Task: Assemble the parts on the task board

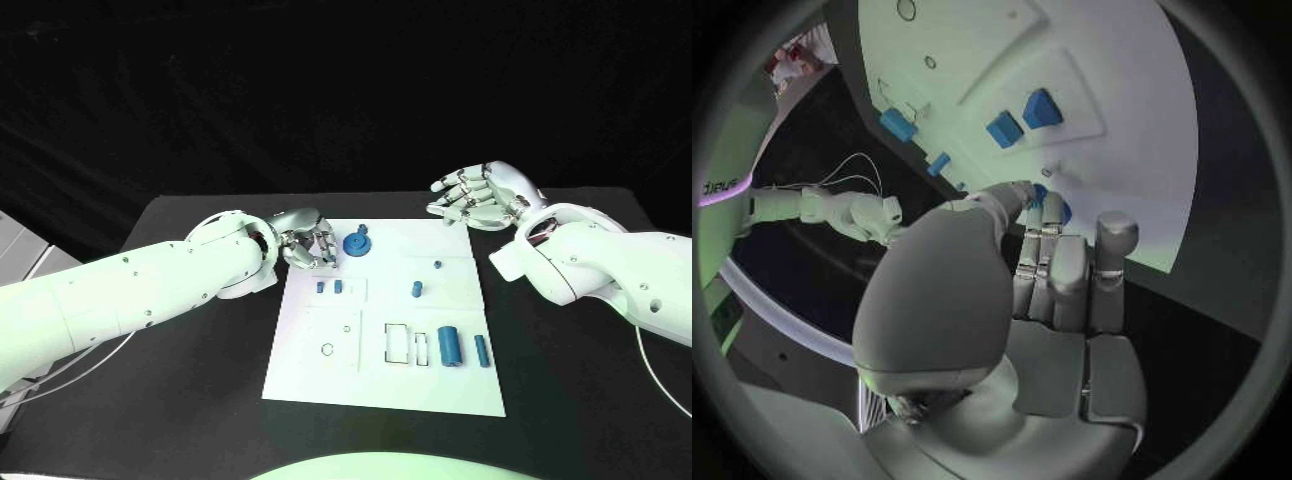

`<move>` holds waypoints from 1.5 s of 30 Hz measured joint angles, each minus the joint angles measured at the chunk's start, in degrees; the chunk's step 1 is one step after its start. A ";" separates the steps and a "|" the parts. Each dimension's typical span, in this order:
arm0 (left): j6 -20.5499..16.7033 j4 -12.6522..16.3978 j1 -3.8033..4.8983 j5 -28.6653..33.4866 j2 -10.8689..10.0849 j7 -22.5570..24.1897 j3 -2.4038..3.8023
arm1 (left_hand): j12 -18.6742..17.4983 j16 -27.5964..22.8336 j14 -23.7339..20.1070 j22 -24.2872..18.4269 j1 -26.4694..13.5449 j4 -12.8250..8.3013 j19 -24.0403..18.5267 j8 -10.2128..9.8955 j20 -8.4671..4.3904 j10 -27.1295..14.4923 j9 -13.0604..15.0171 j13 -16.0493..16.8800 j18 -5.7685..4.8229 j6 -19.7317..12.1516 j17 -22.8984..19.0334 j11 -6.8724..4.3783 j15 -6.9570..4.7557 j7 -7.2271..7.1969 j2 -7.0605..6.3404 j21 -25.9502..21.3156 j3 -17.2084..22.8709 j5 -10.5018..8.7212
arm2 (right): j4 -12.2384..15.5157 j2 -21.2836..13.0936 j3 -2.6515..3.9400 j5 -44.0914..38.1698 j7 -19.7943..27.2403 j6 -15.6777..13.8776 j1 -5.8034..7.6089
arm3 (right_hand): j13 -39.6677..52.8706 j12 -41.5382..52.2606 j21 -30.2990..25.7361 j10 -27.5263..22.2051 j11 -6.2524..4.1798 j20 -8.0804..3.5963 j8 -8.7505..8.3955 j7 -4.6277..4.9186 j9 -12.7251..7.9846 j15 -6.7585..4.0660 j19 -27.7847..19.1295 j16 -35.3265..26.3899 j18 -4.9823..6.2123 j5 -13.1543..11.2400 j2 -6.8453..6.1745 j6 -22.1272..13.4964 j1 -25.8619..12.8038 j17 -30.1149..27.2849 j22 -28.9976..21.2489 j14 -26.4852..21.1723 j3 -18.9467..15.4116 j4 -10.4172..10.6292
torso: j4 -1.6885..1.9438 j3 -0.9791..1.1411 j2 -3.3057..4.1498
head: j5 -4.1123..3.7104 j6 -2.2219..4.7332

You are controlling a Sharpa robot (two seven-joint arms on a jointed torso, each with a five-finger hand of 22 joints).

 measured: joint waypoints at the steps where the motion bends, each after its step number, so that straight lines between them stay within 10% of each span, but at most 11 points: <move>1: 0.02 -0.22 -0.03 -0.04 0.15 0.00 0.00 | -0.09 0.00 0.00 0.03 0.00 0.00 0.00 0.00 0.00 0.00 0.01 0.00 0.00 0.00 0.02 0.00 0.00 0.00 0.00 0.00 0.00 0.00 | 0.00 0.00 0.00 0.00 0.00 0.00 0.00 | 0.00 0.00 0.00 0.00 0.00 0.00 0.00 0.00 0.00 0.00 0.00 0.00 0.00 0.00 0.00 0.00 0.00 0.00 0.00 0.00 0.00 0.00 | 0.00 0.00 -0.01 | 0.00 -0.01; 45: 1.28 -1.96 -0.62 -0.78 1.82 -0.63 -0.45 | -0.63 -0.02 0.00 0.23 -0.07 -0.47 0.00 -0.51 0.00 -0.01 0.22 0.00 0.01 -0.13 0.03 0.00 0.00 0.08 -0.08 0.21 0.15 -0.01 | 0.25 -0.12 -0.01 0.01 -0.13 0.22 -0.01 | -0.40 0.00 0.00 0.00 0.00 0.21 0.22 -0.01 0.00 0.21 -0.21 -0.55 0.00 0.00 0.00 0.01 0.00 -0.31 -0.74 -0.21 0.16 -0.16 | 0.03 -0.04 0.01 | 0.12 -0.18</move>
